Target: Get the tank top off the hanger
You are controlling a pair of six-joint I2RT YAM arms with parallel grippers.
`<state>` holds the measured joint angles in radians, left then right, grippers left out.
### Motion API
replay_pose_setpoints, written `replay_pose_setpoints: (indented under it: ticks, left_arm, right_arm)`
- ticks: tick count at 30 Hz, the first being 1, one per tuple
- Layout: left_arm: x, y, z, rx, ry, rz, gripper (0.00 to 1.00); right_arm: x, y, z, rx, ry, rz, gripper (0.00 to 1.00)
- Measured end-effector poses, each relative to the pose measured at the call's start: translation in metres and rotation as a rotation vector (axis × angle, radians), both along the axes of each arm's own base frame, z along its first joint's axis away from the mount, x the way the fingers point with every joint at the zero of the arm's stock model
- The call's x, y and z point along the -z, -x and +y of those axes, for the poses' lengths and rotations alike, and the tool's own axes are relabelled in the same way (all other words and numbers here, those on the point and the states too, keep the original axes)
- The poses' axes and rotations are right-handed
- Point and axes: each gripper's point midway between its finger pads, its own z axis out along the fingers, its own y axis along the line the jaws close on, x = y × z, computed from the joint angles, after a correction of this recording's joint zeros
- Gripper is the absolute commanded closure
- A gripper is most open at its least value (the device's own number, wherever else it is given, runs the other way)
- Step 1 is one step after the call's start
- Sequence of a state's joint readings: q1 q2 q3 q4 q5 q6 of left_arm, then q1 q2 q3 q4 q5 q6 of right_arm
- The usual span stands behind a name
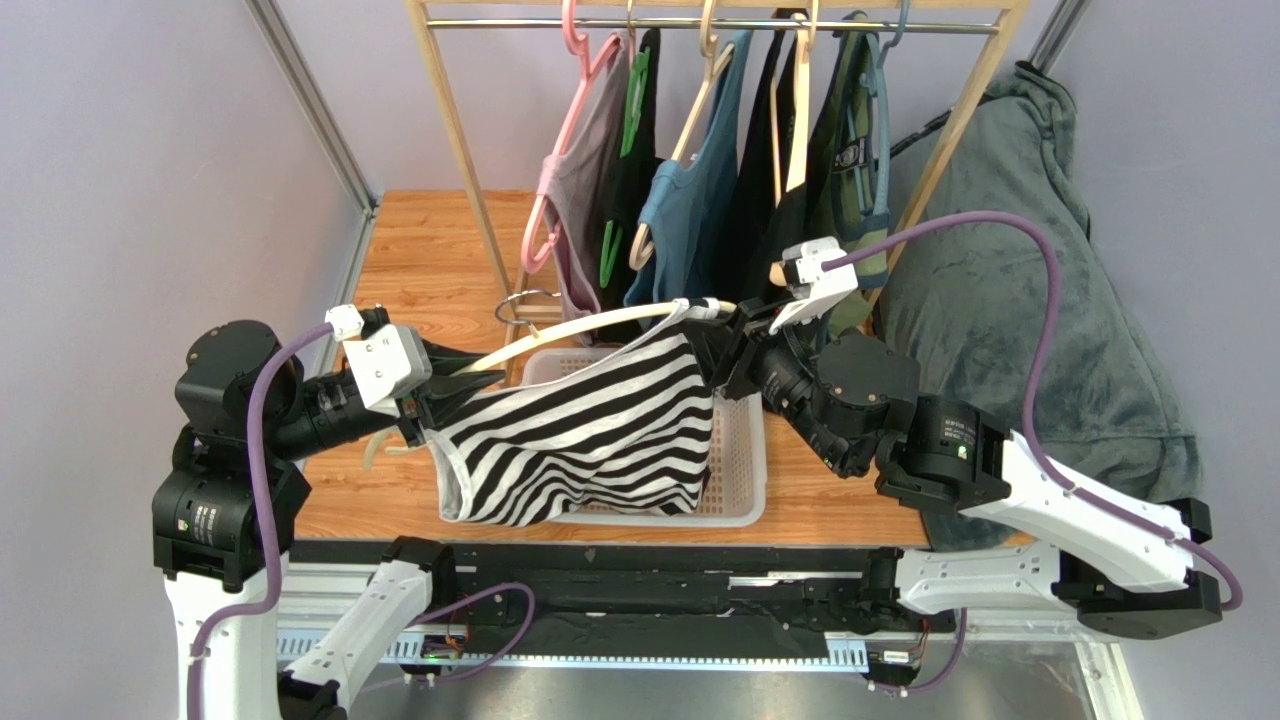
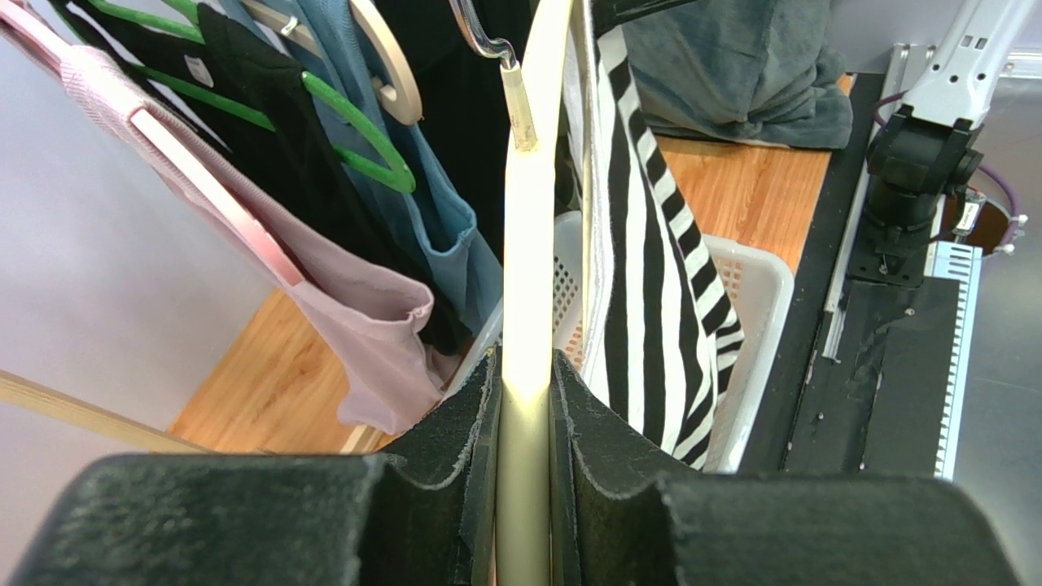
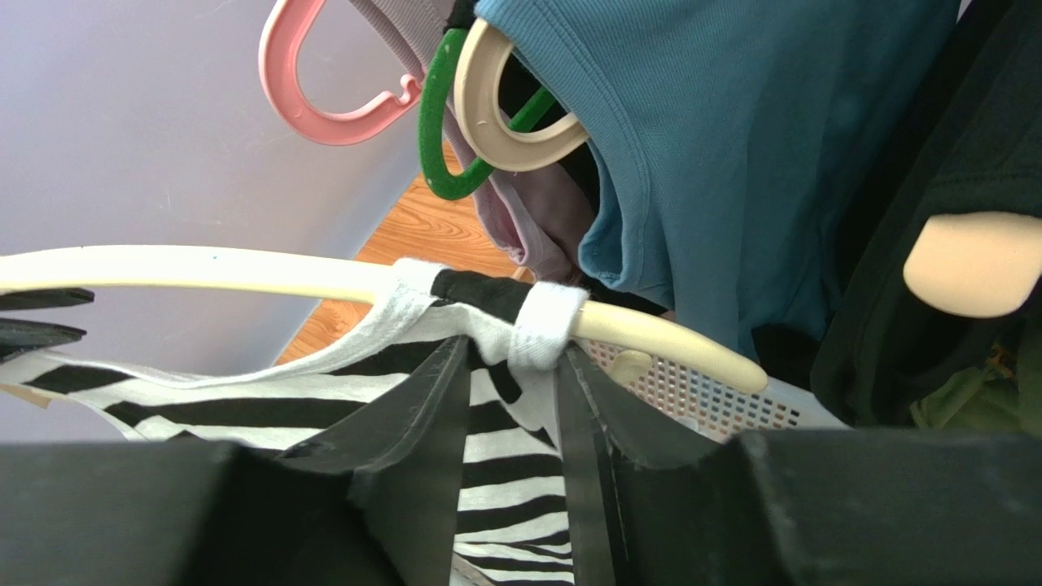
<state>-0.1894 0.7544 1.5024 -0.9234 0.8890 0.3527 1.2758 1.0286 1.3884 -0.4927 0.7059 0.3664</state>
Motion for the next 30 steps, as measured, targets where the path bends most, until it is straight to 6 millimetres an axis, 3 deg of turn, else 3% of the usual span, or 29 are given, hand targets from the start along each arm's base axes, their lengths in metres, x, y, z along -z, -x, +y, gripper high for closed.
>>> replay_pose_setpoints:
  ticks: [8,16,24,30]
  left_arm:
    - [0.000,0.000,0.000,0.000,0.001,0.003,0.97]
    - [0.000,0.000,0.000,0.000,0.001,0.002,0.97]
    - [0.000,0.001,0.000,0.001,0.001,-0.001,0.97]
    - [0.000,0.002,-0.001,0.012,0.003,0.001,0.97]
  right_arm:
    - [0.001,0.000,0.006,-0.009,-0.007,0.004,1.00]
    - [-0.005,0.002,-0.004,-0.002,-0.032,0.006,1.00]
    - [-0.013,-0.018,-0.055,0.105,-0.090,0.028,1.00]
    - [0.010,-0.027,-0.068,0.117,-0.108,0.103,1.00]
